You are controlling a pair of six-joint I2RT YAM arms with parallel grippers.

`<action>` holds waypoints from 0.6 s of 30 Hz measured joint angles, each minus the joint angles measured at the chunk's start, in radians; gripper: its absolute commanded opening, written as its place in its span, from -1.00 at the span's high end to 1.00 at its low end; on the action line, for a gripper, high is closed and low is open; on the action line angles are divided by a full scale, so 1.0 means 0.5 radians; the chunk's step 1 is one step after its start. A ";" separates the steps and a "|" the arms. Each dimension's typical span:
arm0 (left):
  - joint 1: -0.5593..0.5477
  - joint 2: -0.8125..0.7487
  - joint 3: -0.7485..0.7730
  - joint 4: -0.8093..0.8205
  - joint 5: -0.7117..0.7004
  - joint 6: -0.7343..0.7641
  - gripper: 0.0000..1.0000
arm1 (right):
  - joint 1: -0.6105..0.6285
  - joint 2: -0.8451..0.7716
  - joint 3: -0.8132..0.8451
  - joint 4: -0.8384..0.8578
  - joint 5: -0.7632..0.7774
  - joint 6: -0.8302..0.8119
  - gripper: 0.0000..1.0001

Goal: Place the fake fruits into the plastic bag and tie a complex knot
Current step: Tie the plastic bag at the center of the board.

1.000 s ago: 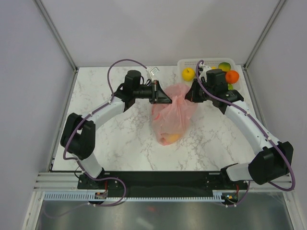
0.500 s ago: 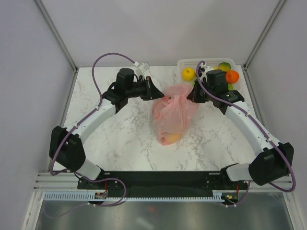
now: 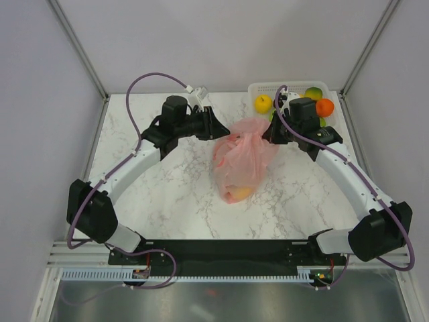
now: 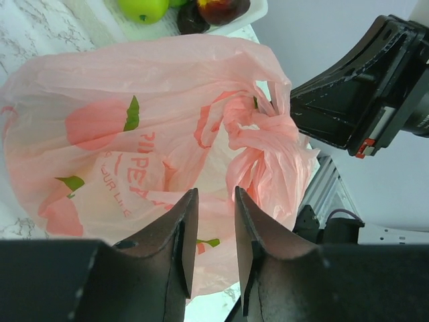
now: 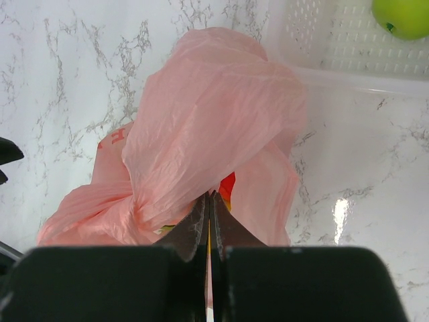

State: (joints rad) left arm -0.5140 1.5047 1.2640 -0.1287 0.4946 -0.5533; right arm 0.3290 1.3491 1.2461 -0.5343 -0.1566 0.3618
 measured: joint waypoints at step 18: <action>-0.298 -0.407 -0.542 0.287 -0.657 -0.050 0.21 | 0.000 0.088 0.027 0.008 -0.010 0.018 1.00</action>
State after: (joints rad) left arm -0.6632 1.3010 0.9928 0.0147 0.1661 -0.5785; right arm 0.3290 1.3930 1.2594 -0.5304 -0.1616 0.3706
